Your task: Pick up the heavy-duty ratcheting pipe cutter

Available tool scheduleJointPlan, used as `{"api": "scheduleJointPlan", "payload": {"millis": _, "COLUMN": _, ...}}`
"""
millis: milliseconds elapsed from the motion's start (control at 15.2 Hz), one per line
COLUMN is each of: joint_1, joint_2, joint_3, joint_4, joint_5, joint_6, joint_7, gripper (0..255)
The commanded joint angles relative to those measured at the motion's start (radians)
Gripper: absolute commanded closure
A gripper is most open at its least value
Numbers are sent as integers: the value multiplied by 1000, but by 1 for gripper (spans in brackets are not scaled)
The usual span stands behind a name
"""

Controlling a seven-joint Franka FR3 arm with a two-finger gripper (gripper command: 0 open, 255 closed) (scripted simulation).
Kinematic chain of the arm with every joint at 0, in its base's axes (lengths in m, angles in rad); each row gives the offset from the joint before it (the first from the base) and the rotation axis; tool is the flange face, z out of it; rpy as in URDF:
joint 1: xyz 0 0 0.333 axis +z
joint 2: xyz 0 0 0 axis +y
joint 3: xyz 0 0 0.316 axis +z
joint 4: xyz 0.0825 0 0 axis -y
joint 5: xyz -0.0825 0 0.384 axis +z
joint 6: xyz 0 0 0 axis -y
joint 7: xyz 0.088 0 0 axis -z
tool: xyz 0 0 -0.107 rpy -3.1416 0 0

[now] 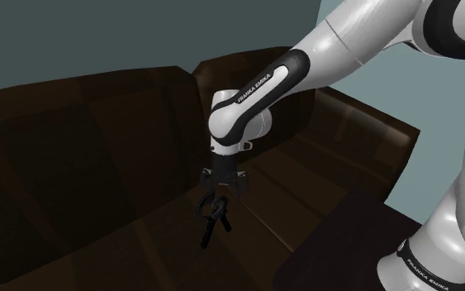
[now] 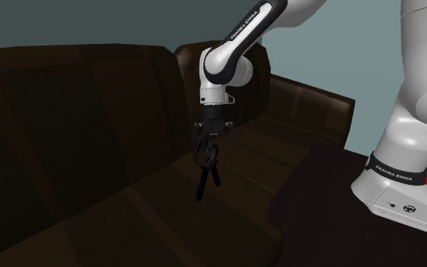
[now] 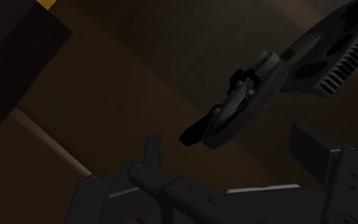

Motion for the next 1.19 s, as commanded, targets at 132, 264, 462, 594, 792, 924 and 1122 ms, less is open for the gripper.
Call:
{"api": "scheduleJointPlan", "payload": {"millis": 132, "joint_1": 5, "joint_2": 52, "joint_3": -3, "joint_4": 12, "joint_5": 2, "joint_6": 36, "joint_7": 4, "gripper": 0}}
{"api": "scheduleJointPlan", "payload": {"millis": 264, "joint_1": 7, "joint_2": 73, "joint_3": -5, "joint_4": 13, "joint_5": 1, "joint_6": 56, "joint_7": -1, "gripper": 0}}
{"api": "scheduleJointPlan", "payload": {"millis": 462, "joint_1": 10, "joint_2": 102, "joint_3": -7, "joint_4": 15, "joint_5": 0, "joint_6": 83, "joint_7": -8, "gripper": 0}}
{"api": "scheduleJointPlan", "payload": {"millis": 594, "joint_1": 10, "joint_2": 102, "joint_3": -6, "joint_4": 14, "joint_5": 0, "joint_6": 83, "joint_7": -7, "gripper": 255}}
{"api": "scheduleJointPlan", "payload": {"millis": 792, "joint_1": 10, "joint_2": 102, "joint_3": -6, "joint_4": 15, "joint_5": 0, "joint_6": 82, "joint_7": -7, "gripper": 255}}
{"api": "scheduleJointPlan", "payload": {"millis": 924, "joint_1": 10, "joint_2": 103, "joint_3": -7, "joint_4": 15, "joint_5": 0, "joint_6": 82, "joint_7": -7, "gripper": 255}}
{"api": "scheduleJointPlan", "payload": {"millis": 1122, "joint_1": 11, "joint_2": 103, "joint_3": -7, "joint_4": 16, "joint_5": 0, "joint_6": 82, "joint_7": -7, "gripper": 255}}
